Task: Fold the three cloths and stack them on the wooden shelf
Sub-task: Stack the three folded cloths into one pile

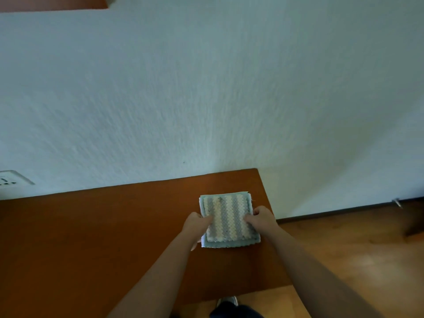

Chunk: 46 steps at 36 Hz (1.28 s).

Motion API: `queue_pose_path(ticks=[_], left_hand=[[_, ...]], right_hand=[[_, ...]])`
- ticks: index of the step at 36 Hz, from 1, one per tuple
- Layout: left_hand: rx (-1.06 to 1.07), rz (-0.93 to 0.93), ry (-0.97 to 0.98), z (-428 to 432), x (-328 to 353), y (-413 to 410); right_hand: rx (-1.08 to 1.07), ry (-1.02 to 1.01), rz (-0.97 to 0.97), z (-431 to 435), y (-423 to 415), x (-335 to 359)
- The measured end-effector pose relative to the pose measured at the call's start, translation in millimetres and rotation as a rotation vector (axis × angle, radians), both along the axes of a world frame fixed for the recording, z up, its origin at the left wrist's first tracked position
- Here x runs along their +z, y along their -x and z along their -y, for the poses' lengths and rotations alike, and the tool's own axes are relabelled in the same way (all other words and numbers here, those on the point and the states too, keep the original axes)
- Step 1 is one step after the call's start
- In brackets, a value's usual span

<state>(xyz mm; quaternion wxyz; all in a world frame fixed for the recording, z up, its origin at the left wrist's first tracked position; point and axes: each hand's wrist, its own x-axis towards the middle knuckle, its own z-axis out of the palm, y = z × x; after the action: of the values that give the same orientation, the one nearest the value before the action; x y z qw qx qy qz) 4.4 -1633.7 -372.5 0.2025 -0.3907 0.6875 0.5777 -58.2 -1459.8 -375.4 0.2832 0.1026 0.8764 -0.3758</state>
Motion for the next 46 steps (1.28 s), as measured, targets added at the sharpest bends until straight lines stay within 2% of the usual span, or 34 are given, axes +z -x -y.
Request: queue_pose_path(ticks=[16,27,46], left_hand=[[-0.055,-0.005,0.049,-20.2,-0.6,50.8],[-0.273,-0.055,0.283,-15.1,-8.2,83.2],[-0.286,-0.094,0.429,-22.1,-16.2,96.1]], right_hand=[[0.005,0.044,-0.003,-21.7,57.8,-9.9],[0.026,0.012,-0.032,-21.2,88.3,-12.2],[0.061,-0.018,-0.093,-23.3,100.7,-19.5]])
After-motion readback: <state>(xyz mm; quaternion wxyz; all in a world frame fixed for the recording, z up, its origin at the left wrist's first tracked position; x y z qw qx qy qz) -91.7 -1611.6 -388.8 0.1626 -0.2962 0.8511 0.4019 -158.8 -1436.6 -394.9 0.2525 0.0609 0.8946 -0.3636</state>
